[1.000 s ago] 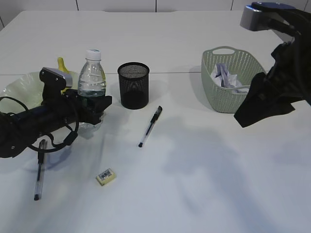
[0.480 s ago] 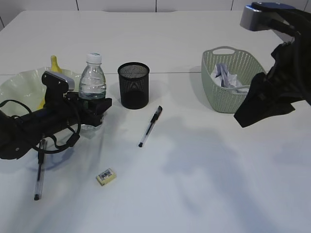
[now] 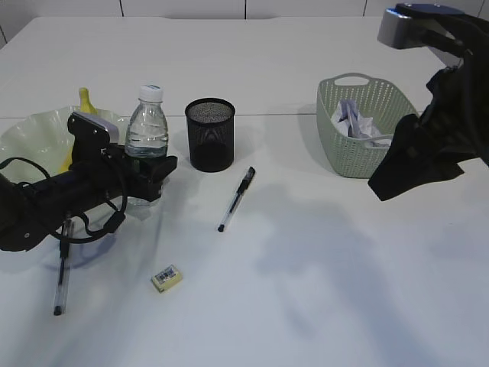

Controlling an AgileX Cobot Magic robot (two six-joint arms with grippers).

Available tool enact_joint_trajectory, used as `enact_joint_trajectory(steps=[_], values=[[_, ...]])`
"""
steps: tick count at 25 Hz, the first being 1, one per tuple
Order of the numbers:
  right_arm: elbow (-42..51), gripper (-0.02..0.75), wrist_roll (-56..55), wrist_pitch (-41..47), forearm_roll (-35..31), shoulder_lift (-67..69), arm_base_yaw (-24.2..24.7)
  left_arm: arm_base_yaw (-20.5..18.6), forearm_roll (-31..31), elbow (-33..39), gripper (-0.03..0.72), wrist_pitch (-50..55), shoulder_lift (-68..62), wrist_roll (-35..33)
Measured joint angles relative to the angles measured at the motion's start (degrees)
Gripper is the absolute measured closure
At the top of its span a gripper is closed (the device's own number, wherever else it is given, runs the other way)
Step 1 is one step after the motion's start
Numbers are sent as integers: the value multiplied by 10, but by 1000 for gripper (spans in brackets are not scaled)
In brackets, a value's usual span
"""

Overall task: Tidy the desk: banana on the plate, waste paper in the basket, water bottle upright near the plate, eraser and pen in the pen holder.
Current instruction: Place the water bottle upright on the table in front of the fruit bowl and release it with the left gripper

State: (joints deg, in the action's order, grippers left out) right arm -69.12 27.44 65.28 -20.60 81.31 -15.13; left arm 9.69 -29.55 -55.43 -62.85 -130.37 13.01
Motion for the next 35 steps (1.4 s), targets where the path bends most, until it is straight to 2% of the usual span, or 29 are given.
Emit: enact_joint_trajectory(steps=[16, 28, 35], values=[[0, 335, 0, 0, 0, 0, 0, 0, -1, 0, 284, 0, 0, -9], [0, 335, 0, 0, 0, 0, 0, 4, -32, 0, 284, -1, 35, -11], [0, 335, 0, 0, 0, 0, 0, 19, -40, 0, 284, 0, 35, -11]])
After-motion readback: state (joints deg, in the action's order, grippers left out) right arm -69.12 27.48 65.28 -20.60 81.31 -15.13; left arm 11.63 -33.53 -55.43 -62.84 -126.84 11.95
